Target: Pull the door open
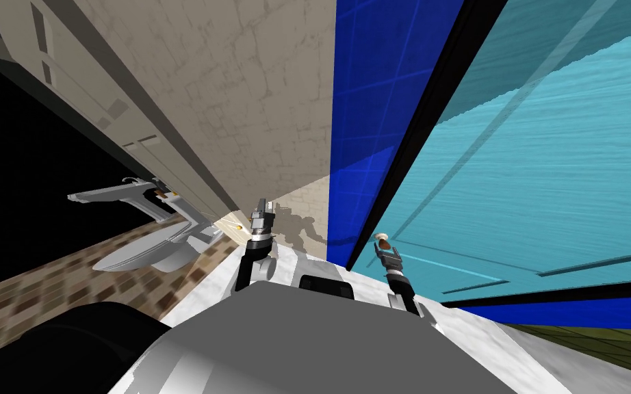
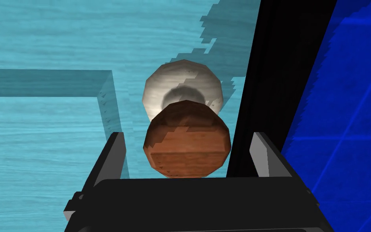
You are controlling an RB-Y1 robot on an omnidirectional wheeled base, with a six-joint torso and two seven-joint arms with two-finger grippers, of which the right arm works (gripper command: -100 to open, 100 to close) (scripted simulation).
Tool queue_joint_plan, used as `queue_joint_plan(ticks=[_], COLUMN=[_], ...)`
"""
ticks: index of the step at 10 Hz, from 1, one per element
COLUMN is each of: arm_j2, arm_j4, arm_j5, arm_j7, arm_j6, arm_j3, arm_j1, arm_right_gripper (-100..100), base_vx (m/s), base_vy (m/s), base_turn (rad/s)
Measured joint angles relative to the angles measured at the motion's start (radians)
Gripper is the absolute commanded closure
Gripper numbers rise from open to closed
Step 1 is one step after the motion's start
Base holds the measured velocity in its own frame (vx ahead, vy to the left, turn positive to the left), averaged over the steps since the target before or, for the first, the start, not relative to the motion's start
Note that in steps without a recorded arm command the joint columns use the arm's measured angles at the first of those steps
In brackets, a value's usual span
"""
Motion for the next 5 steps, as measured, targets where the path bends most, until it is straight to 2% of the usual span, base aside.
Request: queue_joint_plan(ticks=[3, 4, 5], arm_j2=[-0.013, -0.013, -0.013], arm_j4=[0.056, 0.058, 0.057], arm_j5=[-0.002, -0.002, -0.002], arm_j7=[0.004, 0.005, 0.004], arm_j6=[0.001, 0.001, 0.001], arm_j3=[-0.016, -0.016, -0.016], arm_j1=[-0.056, -0.057, -0.056], arm_right_gripper=[-100, 100, 100], base_vx=[0.014, 0.0, 0.0], base_vy=[-0.008, 0.0, 0.0], base_turn=[0.004, 0.0, 0.0])
